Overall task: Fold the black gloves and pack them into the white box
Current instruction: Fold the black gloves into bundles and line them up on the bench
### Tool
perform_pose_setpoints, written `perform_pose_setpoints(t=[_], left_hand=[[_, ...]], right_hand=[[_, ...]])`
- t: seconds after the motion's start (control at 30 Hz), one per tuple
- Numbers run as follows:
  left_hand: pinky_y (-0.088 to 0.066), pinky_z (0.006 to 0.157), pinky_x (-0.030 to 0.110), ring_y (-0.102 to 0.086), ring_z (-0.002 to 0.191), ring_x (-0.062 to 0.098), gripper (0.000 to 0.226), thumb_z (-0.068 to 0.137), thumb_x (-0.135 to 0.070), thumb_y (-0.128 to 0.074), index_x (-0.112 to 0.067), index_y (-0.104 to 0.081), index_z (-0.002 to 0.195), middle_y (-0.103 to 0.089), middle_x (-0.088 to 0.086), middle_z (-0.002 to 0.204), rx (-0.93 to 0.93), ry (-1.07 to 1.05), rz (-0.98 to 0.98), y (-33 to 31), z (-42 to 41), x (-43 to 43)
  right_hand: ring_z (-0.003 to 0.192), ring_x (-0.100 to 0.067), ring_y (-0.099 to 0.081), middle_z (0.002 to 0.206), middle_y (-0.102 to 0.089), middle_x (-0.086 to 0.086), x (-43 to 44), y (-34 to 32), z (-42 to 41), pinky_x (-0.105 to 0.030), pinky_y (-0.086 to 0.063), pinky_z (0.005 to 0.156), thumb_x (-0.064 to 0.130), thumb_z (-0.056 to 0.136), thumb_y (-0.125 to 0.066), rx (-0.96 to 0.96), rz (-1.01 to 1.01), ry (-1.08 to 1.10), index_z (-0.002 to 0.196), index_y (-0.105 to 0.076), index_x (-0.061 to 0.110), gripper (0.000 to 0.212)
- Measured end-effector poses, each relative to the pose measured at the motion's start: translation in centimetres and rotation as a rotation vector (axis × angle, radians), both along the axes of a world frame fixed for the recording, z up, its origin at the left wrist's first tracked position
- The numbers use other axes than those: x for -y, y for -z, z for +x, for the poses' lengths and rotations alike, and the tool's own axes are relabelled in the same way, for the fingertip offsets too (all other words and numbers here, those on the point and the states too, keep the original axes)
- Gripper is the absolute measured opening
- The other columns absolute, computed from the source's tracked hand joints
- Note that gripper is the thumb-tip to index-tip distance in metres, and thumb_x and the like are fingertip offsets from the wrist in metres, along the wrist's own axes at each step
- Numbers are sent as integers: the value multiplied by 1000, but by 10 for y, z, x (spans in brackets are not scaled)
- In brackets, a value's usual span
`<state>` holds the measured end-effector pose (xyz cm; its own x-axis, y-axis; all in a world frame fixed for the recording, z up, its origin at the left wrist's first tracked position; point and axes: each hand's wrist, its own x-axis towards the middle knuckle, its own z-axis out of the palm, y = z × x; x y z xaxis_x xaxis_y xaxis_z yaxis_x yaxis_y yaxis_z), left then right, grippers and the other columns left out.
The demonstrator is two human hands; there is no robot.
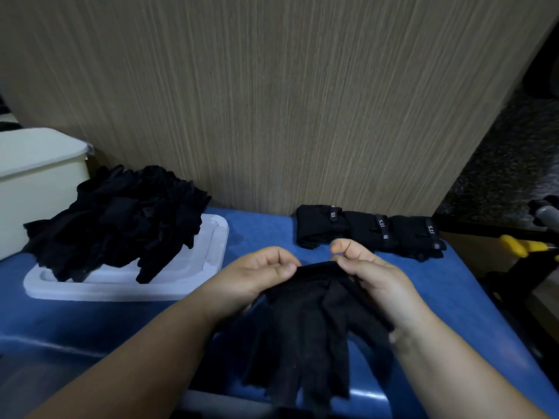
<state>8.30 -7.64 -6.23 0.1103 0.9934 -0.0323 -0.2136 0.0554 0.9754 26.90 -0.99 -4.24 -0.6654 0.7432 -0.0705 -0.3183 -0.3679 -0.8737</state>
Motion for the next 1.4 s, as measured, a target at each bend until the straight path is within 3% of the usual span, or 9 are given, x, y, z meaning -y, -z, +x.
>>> perform_pose_setpoints(t=[0.2, 0.6, 0.67, 0.77, 0.9, 1.07, 1.17, 1.27, 1.4], left_hand=[[-40, 64, 20, -49, 67, 9, 13, 82, -29, -62, -24, -62, 69, -55, -2, 70, -105, -4, 48, -2, 4, 3], [-50, 71, 28, -58, 82, 15, 13, 96, -3, -47, -16, -48, 100, -58, 6, 104, 76, -265, -32, -5, 17, -5], [-55, 76, 25, -66, 90, 13, 34, 87, -19, -65, -21, -44, 114, -62, 5, 116, 98, -294, -83, -5, 16, -6], [-53, 91, 36, -69, 98, 20, 69, 67, -40, -82, -21, -47, 123, -68, 9, 113, -172, -202, -246, -3, 14, -3], [-53, 85, 40, -67, 87, 23, 18, 92, -10, -60, -8, -62, 110, -71, 14, 100, -247, -193, -219, -2, 14, -4], [-54, 74, 26, -67, 83, 15, 16, 95, -7, -55, -17, -66, 100, -71, 5, 92, -237, -4, -164, -6, 16, -2], [-53, 79, 27, -65, 87, 17, 15, 92, -6, -58, -16, -67, 99, -69, 6, 95, -257, 93, -122, -5, 19, -2], [-54, 77, 24, -66, 83, 14, 13, 88, -6, -65, -14, -67, 97, -71, 4, 92, -289, 11, -96, -9, 17, -3], [-53, 72, 30, -69, 81, 19, 30, 81, -25, -73, -17, -61, 108, -72, 7, 97, -240, -314, -184, -7, 7, -8]], right_hand=[[48, -11, -45, 62, -43, -1, 2, 1, -1, -22, -42, 45, 8, 72, -63, -62, 56, -55, 86, -66, 16, 17], [58, -16, -57, 73, -60, -2, -1, 6, -2, -25, -51, 55, -10, 76, -67, 248, 374, 76, 87, -63, 19, 31], [64, -18, -58, 79, -59, -8, -3, 8, -2, -25, -52, 59, -13, 78, -64, 209, 368, 157, 86, -65, 20, 33], [74, -23, -55, 84, -54, -14, -8, 11, -1, -26, -51, 68, -14, 78, -64, 172, 334, 229, 90, -63, 18, 35], [67, -21, -49, 76, -43, -11, -12, 8, 5, -23, -49, 63, -9, 64, -72, 288, 336, 182, 101, -61, 19, 47], [80, -7, -58, 90, -57, 2, -13, 2, 10, -22, -44, 79, 26, 64, -70, 333, 284, 115, 111, -61, 27, 48], [101, -11, -64, 112, -66, 0, -11, 3, 10, -27, -47, 94, 26, 62, -77, 397, 318, -45, 117, -61, 29, 58], [86, -17, -67, 96, -72, -5, -8, 7, 8, -27, -54, 82, 12, 61, -79, 432, 353, -152, 110, -65, 18, 51], [68, -19, -63, 78, -67, -13, -10, 9, 4, -27, -53, 63, -3, 78, -70, 422, 273, 56, 88, -68, 5, 13]])
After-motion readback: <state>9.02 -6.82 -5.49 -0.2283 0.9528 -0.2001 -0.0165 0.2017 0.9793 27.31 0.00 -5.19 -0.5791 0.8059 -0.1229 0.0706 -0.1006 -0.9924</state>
